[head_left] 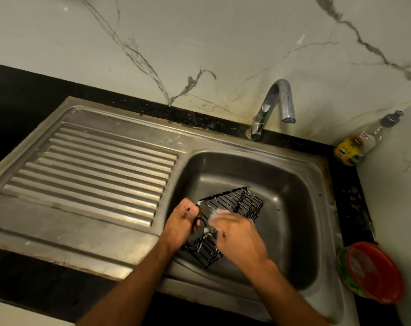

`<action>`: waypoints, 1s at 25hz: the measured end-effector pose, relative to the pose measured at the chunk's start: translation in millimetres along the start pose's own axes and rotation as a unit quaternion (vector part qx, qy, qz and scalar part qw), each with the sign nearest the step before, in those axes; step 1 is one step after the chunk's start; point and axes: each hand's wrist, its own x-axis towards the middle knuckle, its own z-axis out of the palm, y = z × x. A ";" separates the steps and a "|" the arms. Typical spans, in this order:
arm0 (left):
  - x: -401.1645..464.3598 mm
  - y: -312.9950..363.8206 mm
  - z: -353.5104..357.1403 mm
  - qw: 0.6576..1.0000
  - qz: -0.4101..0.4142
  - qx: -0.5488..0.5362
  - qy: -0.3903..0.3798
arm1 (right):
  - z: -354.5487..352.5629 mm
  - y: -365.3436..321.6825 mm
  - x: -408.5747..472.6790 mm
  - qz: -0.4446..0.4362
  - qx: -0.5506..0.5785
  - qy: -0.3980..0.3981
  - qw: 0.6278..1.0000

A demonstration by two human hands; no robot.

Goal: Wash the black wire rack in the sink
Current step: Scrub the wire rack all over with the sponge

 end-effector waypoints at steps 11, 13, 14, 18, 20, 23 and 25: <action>-1.6 -2.1 -1.6 0.999 0.007 0.033 -0.010 | 0.3 9.5 -11.9 -0.033 -0.018 0.059 0.998; -1.4 -4.2 0.3 0.998 0.027 0.048 -0.003 | -1.3 25.5 -31.0 -0.024 0.006 0.068 0.997; -1.1 -5.6 0.0 0.998 0.034 0.056 0.009 | -0.5 35.2 -36.2 -0.010 0.016 0.075 0.997; 0.7 -1.4 2.0 0.994 0.056 0.087 0.043 | 5.2 74.2 -24.7 0.242 0.100 0.150 0.953; 0.8 -0.8 2.6 0.991 0.067 0.105 0.044 | 15.8 85.2 -11.3 0.364 0.163 0.132 0.907; 2.3 -4.3 -1.3 0.987 0.066 0.133 0.062 | 49.2 80.2 -10.9 0.365 0.203 0.080 0.905; 3.1 -7.0 -3.5 0.987 0.058 0.133 0.062 | 58.7 83.3 -20.6 0.359 0.240 0.058 0.900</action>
